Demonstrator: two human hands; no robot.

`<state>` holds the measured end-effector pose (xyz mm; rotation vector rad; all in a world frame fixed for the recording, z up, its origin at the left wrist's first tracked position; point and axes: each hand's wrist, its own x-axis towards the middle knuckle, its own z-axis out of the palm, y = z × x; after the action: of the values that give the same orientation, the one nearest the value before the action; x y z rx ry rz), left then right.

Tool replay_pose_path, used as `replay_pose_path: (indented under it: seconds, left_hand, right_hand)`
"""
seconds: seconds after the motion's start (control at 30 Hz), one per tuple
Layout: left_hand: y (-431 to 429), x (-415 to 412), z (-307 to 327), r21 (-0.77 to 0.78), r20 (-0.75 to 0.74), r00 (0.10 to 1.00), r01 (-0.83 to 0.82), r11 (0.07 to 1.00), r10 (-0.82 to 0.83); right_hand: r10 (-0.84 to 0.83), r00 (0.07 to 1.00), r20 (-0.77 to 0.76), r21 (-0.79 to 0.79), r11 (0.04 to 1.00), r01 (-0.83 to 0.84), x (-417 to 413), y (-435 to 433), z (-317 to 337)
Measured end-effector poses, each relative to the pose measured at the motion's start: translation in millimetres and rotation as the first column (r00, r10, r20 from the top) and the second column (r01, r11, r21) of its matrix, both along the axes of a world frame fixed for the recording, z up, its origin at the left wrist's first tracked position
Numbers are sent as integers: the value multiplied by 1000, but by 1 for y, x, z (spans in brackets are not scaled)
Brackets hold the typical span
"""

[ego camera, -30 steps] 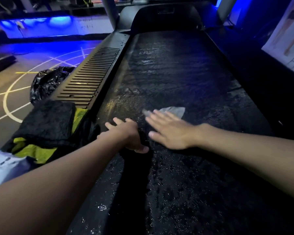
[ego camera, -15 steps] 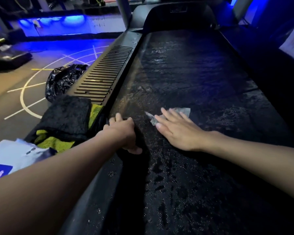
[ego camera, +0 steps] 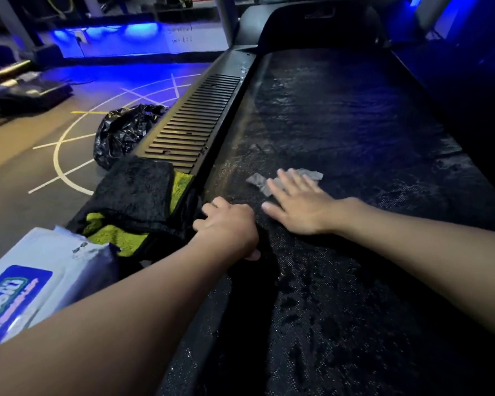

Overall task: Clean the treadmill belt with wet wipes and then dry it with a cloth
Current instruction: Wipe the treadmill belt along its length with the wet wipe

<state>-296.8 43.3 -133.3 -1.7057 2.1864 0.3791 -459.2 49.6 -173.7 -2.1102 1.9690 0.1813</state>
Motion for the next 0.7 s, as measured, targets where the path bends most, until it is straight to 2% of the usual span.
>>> replay_pose_path:
  seconds: [0.1,0.13,0.23,0.4,0.5,0.53,0.67,0.7]
  left_hand:
    - [-2,0,-5,10,3,997,-77,997,77]
    - [-3,1,-7,8,-5,996,-92,996,92]
    - [-2,4,-11,-16,-40,996,-84,996,83]
    - [-9,13,-26,-46,-135,991,-30,998,24]
    - [-9,15,-30,-78,-171,985,-34,996,20]
    - [-8,17,-30,-80,-183,983,-33,996,18]
    - [-8,20,-33,-110,-241,970,-41,993,13]
    - [-7,20,-33,-116,-251,968,-49,992,19]
  right_hand:
    - [211,977,-27,-55,976,-212,25,10,-11]
    - [219,976,-12,-61,974,-219,22,5,-10]
    - [34,999,7,-28,999,-34,12,-18,-1]
    - [265,964,15,-59,963,-264,41,-11,-6]
    - [65,998,24,-48,997,-64,31,-41,0]
    - [53,998,27,-34,998,-52,37,-46,0]
    - [296,954,45,-32,955,-295,59,-41,-1]
    - [288,956,54,-46,957,-286,56,-47,0]
